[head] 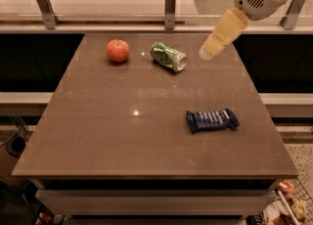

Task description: Place green can upright

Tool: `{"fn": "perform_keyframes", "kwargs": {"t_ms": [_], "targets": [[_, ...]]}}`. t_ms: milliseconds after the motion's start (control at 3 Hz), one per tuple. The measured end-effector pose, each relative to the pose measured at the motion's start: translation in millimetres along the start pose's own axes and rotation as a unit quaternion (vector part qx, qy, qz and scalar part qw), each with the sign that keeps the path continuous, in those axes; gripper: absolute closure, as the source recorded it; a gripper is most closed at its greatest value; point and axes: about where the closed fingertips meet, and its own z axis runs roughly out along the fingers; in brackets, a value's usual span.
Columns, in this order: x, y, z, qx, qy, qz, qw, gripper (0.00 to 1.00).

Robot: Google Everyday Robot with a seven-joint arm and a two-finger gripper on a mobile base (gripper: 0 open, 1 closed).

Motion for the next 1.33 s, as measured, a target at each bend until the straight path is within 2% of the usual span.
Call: {"fn": "perform_keyframes", "kwargs": {"t_ms": [333,667,1000,1333], "targets": [[-6,-4,12,0.009,-0.021,0.024,0.9995,0.00],[-8,-5,12,0.012,-0.025,0.024,0.9993,0.00],[-21,-10,18,0.019,-0.019,0.023,0.9994,0.00],[-47,-26,42,0.037,0.022,0.024,0.9988,0.00]]}}
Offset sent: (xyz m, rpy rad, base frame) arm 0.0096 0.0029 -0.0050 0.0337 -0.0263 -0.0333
